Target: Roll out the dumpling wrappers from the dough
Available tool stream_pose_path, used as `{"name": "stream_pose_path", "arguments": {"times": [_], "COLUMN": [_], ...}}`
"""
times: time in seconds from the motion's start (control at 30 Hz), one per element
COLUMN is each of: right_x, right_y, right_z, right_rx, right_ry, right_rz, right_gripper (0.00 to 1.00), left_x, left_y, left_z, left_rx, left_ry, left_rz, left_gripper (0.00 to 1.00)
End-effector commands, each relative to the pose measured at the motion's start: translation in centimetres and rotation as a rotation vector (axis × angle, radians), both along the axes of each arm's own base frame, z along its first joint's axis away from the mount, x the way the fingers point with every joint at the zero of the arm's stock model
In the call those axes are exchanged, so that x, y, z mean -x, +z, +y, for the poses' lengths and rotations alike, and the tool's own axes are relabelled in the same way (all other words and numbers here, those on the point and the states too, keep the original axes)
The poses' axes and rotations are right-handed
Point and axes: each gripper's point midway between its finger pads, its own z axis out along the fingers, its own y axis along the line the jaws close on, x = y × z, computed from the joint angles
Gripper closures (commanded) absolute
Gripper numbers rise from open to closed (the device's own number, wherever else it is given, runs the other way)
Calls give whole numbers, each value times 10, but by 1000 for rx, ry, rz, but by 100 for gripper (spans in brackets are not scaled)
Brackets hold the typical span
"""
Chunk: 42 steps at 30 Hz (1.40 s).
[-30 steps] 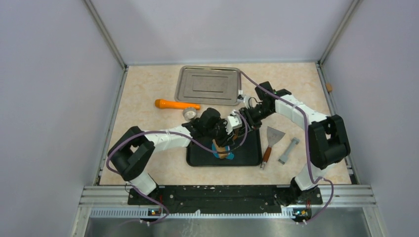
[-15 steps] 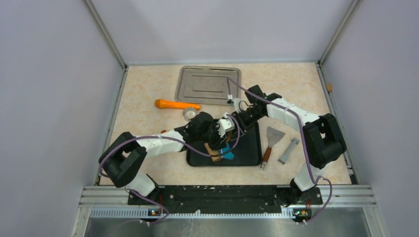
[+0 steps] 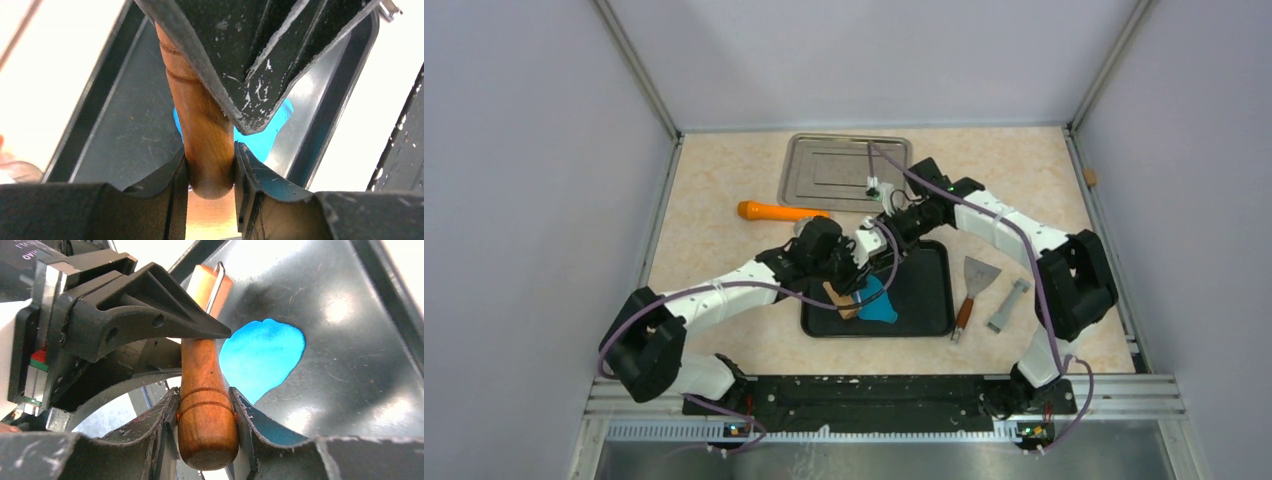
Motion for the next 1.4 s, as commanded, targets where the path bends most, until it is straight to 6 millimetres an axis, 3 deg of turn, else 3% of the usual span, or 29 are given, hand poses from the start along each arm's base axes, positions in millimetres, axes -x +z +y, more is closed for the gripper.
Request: {"name": "stream_pose_path", "arguments": {"times": [0.0, 0.33, 0.53, 0.77, 0.9, 1.03, 1.17, 1.23, 1.37], "right_x": [-42, -66, -67, -68, -74, -79, -64, -53, -31], "right_y": [30, -15, -48, -65, -53, -14, 23, 32, 25], "right_z": [-9, -48, -83, -121, -132, -135, -122, -111, -92], "right_rx": [-10, 109, 201, 272, 273, 223, 122, 87, 61], "right_ry": [-72, -168, -226, -279, -297, -293, -237, -190, -86], "right_rz": [-173, -151, -99, -95, -115, -187, -219, -212, -196], "right_gripper": [100, 100, 100, 100, 100, 100, 100, 100, 100], "left_x": [-5, -40, -40, -50, -60, -67, -62, -54, -32], "left_y": [71, 33, -18, -39, -24, 20, 66, 70, 61], "left_z": [-45, -83, -105, -130, -145, -153, -144, -136, -117], "left_rx": [207, 272, 266, 249, 282, 308, 337, 327, 283], "left_ry": [-115, -17, -74, -109, -127, -166, -185, -182, -194], "left_rz": [-86, -10, 86, 93, 66, -1, -83, -71, -3], "left_gripper": [100, 100, 100, 100, 100, 100, 100, 100, 100]}}
